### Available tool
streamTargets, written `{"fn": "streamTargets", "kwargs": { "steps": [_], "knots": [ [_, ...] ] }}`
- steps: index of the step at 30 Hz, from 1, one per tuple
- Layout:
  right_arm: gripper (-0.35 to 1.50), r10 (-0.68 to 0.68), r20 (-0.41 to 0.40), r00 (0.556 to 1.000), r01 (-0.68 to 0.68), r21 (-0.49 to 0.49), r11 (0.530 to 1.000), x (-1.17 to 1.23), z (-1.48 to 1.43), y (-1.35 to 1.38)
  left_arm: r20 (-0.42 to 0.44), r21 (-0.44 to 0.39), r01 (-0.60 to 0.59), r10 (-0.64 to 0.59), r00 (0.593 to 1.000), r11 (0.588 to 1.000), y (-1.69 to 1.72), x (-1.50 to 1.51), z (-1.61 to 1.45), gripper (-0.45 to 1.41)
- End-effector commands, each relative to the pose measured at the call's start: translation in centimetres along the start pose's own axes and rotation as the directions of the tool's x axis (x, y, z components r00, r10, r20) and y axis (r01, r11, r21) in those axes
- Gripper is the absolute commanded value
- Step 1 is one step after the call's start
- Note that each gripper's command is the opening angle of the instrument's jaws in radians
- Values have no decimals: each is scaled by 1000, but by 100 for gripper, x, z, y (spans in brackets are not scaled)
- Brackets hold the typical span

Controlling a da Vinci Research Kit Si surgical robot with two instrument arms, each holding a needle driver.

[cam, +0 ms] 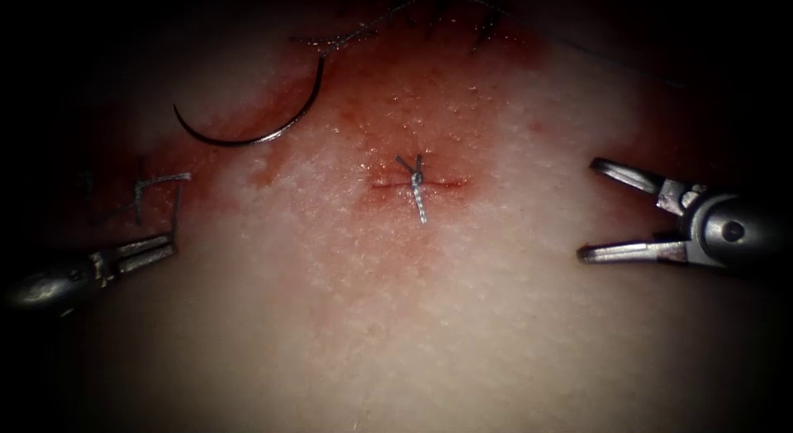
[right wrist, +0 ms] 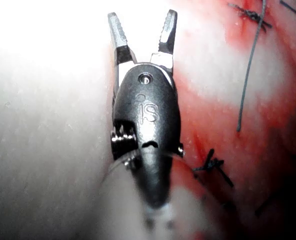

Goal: Wound Closure

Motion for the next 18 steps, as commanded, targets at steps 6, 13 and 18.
{"fn": "streamTargets", "kwargs": {
  "steps": [6,13,18],
  "knots": [
    [101,15,-2,1000,-15,2,1000,-5,7,-4,17,0,39,-39,999,999,6,3,-16,56],
    [101,32,3,999,-32,7,999,-6,6,-1,41,7,63,-63,997,998,19,26,-57,56],
    [108,71,94,993,-77,65,995,-2,14,0,68,-7,54,-53,996,999,24,77,-69,59]
  ]
}}
